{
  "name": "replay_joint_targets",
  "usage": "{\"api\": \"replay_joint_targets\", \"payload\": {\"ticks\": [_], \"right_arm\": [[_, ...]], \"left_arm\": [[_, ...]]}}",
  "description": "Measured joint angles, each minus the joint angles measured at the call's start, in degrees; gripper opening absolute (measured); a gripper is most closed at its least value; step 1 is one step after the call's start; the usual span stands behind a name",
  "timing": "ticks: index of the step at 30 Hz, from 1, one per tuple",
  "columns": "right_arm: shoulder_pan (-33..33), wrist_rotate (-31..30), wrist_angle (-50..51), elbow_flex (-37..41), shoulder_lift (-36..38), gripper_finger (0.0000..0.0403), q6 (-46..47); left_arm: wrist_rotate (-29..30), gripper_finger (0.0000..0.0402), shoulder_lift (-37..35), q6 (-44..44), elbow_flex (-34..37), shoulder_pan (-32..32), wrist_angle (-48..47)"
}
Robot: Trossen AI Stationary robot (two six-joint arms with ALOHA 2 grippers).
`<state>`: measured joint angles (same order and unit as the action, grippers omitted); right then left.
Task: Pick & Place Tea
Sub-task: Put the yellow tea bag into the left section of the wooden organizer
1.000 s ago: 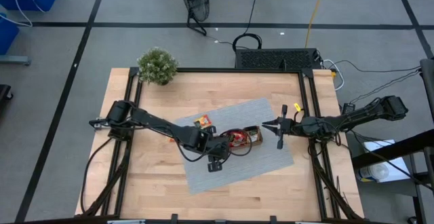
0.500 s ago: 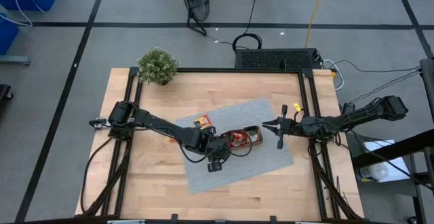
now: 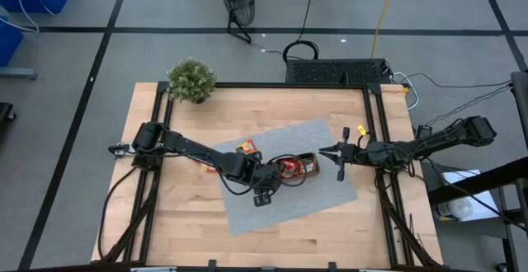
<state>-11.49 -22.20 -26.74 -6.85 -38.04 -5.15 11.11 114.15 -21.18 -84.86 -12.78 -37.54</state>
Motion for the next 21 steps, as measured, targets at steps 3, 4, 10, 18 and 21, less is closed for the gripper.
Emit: {"api": "replay_joint_targets", "payload": {"ticks": [3, 4, 10, 18, 21], "right_arm": [[0.00, 0.00, 0.00, 0.00, 0.00, 0.0018, 0.00], [0.00, 0.00, 0.00, 0.00, 0.00, 0.0018, 0.00], [0.00, 0.00, 0.00, 0.00, 0.00, 0.0018, 0.00], [-0.02, 0.00, 0.00, 0.00, 0.00, 0.0018, 0.00], [-0.02, -0.02, 0.02, 0.00, 0.00, 0.0018, 0.00]], "left_arm": [[-0.47, 0.0138, 0.28, -0.07, 0.00, 0.02, 0.03], [-0.61, 0.0134, 0.53, -0.02, 0.00, 0.02, -0.02], [-3.45, 0.0056, 1.97, 1.19, 0.00, 0.30, 0.06], [-4.07, 0.0048, 1.33, 1.35, -0.02, 0.39, 0.39], [-4.02, 0.0059, 1.29, 1.38, -0.09, 0.37, 0.47]]}}
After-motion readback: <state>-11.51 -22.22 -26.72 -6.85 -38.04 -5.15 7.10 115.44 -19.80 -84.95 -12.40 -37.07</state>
